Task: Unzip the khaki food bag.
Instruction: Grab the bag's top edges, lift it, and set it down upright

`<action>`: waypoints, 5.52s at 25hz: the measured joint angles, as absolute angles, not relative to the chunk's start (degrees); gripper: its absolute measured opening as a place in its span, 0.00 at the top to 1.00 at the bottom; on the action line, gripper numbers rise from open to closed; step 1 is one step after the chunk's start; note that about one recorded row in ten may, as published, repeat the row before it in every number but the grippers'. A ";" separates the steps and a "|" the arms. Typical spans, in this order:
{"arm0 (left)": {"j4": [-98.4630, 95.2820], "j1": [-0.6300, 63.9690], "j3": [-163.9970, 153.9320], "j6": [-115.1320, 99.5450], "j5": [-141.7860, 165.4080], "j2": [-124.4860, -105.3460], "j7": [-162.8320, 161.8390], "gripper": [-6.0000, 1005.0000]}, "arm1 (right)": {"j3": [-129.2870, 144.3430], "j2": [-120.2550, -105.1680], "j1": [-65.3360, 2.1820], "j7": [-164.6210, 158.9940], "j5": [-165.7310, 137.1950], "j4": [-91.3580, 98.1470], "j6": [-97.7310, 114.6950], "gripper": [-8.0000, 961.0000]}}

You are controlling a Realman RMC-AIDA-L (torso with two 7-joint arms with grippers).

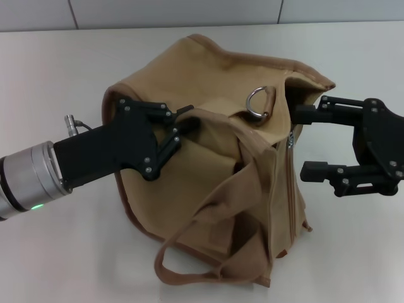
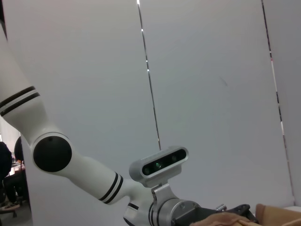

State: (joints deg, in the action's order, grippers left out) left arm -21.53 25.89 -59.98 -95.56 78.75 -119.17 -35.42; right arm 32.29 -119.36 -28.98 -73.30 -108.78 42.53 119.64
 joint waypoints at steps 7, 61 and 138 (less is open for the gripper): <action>-21.53 26.36 -60.19 -95.44 78.75 -119.18 -35.42 0.92 | 32.35 -119.31 -28.99 -72.86 -108.98 41.59 118.81 0.20; -20.32 26.93 -60.30 -94.61 75.77 -119.17 -35.42 0.91 | 30.94 -119.00 -23.88 -66.20 -109.12 31.33 109.56 0.21; -18.01 30.43 -60.87 -93.77 75.66 -119.17 -35.33 0.89 | 35.12 -119.18 -27.91 -69.74 -108.78 26.70 102.77 0.61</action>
State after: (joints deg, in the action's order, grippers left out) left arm -18.01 30.43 -60.87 -93.77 75.66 -119.17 -35.33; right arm 35.12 -119.18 -27.91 -69.74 -108.78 26.70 102.77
